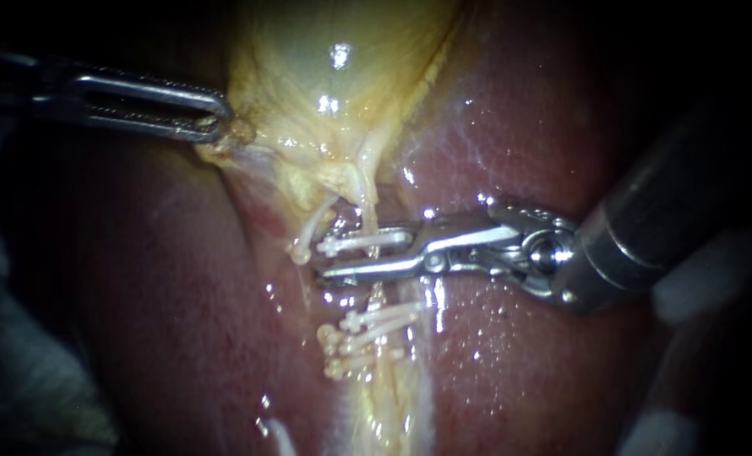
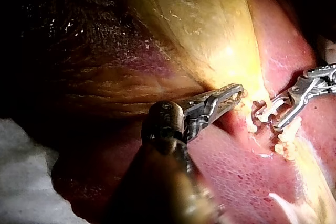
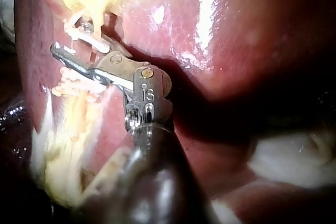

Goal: Going back third clip right tube

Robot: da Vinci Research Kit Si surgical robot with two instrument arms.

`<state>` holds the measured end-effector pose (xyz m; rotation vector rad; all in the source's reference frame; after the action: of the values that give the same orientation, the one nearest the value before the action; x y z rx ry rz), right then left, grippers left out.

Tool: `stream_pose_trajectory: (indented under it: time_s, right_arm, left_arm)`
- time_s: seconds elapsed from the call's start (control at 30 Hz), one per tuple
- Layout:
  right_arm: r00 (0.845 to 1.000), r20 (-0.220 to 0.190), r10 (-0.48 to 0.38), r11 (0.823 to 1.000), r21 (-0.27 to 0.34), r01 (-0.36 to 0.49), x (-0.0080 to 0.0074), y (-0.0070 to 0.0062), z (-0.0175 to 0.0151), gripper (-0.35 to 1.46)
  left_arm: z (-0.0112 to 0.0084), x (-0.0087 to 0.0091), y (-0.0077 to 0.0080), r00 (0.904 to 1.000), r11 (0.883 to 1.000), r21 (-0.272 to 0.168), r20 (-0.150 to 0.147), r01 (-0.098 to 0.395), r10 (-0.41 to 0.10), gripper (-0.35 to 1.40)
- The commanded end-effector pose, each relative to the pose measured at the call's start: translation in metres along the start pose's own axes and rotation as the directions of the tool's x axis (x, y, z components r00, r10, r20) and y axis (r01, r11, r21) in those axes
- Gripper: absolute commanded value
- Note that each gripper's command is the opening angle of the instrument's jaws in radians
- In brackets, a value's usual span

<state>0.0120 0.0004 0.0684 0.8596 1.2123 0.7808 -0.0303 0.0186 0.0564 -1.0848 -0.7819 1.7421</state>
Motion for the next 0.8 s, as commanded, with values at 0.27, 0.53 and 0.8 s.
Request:
stream_pose_trajectory:
  time_s: [0.27, 0.53, 0.8]
  right_arm:
    - [0.998, 0.035, -0.045, 0.999, -0.029, 0.046, -0.0001, -0.0001, -0.0005, 0.44]
    - [0.987, 0.053, -0.15, 0.988, -0.029, 0.152, -0.0001, -0.0003, -0.001, 0.45]
    - [0.911, 0.156, -0.382, 0.915, -0.074, 0.396, 0.0006, -0.0029, -0.0038, 0.47]
  left_arm:
    - [-0.0001, 0.0, 0.0, 1.0, 1.0, 0.0, 0.0, 0.0, 0.0, -0.35]
    - [0.0, -0.0001, 0.0, 1.0, 1.0, 0.0, 0.0, -0.001, 0.001, -0.35]
    - [-0.0001, -0.0001, -0.0001, 1.0, 1.0, 0.0, 0.0, -0.001, 0.001, -0.35]
